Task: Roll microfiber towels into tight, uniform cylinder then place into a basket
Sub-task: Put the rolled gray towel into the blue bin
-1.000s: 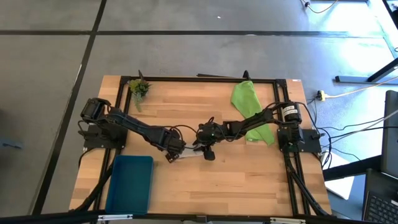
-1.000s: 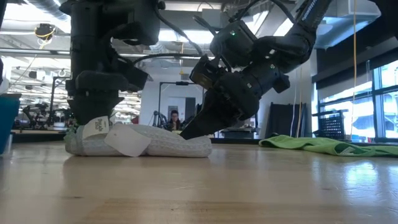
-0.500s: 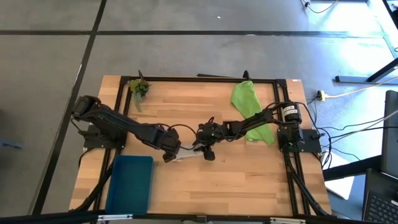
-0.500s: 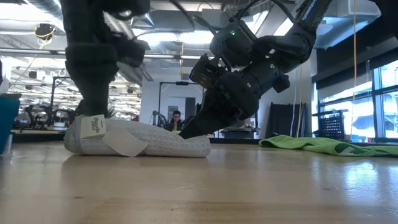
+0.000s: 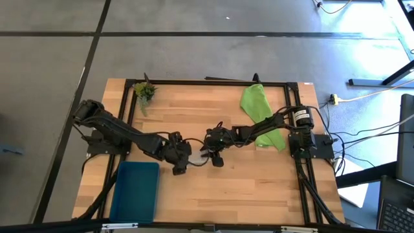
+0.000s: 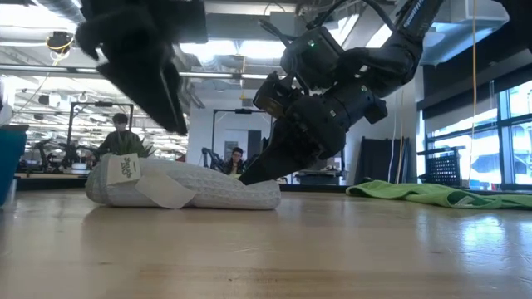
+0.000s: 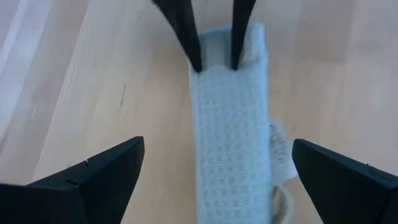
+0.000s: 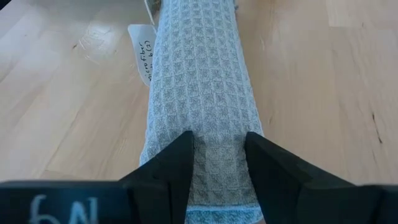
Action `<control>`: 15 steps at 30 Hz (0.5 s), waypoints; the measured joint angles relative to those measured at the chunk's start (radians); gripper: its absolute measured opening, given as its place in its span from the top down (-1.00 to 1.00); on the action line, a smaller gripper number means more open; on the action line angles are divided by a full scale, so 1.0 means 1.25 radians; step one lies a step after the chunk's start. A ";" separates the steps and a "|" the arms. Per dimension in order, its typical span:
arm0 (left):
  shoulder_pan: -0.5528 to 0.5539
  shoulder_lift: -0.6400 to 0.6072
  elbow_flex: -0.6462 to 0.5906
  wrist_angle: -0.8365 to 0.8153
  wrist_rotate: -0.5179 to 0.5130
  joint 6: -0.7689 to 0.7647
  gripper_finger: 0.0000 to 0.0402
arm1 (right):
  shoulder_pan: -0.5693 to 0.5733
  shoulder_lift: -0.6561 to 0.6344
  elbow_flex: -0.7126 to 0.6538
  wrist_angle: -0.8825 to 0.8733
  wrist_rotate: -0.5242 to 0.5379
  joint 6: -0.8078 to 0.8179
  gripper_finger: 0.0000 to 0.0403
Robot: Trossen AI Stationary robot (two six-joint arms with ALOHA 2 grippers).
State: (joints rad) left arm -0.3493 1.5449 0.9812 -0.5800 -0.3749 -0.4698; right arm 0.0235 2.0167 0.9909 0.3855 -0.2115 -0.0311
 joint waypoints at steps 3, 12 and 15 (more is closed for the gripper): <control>0.007 0.034 0.000 0.010 0.020 0.003 -0.99 | 0.000 0.000 0.000 0.002 0.000 0.000 0.26; 0.044 0.123 0.000 0.057 0.084 0.067 -0.99 | 0.000 0.000 -0.001 0.005 0.000 0.000 0.26; 0.053 0.139 0.000 0.068 0.091 0.070 -0.99 | 0.000 0.000 -0.001 0.005 0.000 0.000 0.26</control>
State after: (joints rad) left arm -0.2829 1.7192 0.9812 -0.4947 -0.2609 -0.3824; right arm 0.0235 2.0167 0.9901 0.3920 -0.2115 -0.0311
